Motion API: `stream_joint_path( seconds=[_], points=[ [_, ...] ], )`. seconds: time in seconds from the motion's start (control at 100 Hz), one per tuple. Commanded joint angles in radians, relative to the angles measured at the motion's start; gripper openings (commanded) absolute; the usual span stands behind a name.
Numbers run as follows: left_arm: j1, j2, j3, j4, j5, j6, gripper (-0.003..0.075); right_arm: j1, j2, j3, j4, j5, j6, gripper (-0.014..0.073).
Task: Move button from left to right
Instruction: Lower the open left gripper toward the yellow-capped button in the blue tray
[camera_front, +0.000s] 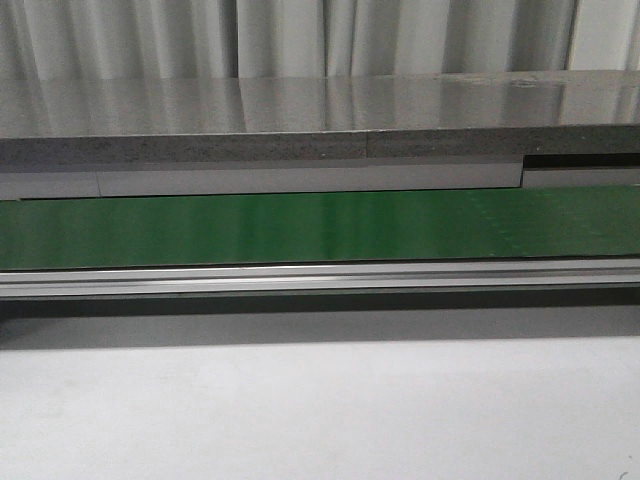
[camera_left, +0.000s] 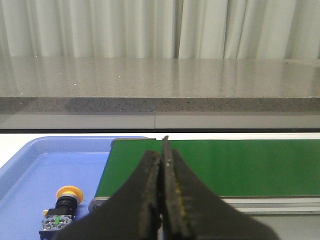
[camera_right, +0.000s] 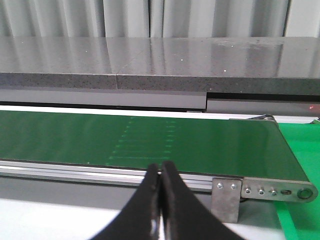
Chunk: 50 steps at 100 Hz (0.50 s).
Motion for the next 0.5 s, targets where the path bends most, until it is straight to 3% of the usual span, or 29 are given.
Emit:
stream_joint_path(
  seconds=[0.0, 0.49],
  points=[
    [-0.004, -0.032, 0.046, -0.009, -0.083, -0.004, -0.0020, -0.003, -0.020, -0.016, -0.011, -0.087, 0.000, -0.0067],
    [-0.004, -0.032, 0.039, -0.011, -0.092, -0.004, -0.0021, -0.003, -0.020, -0.016, -0.011, -0.087, 0.000, -0.0067]
  ],
)
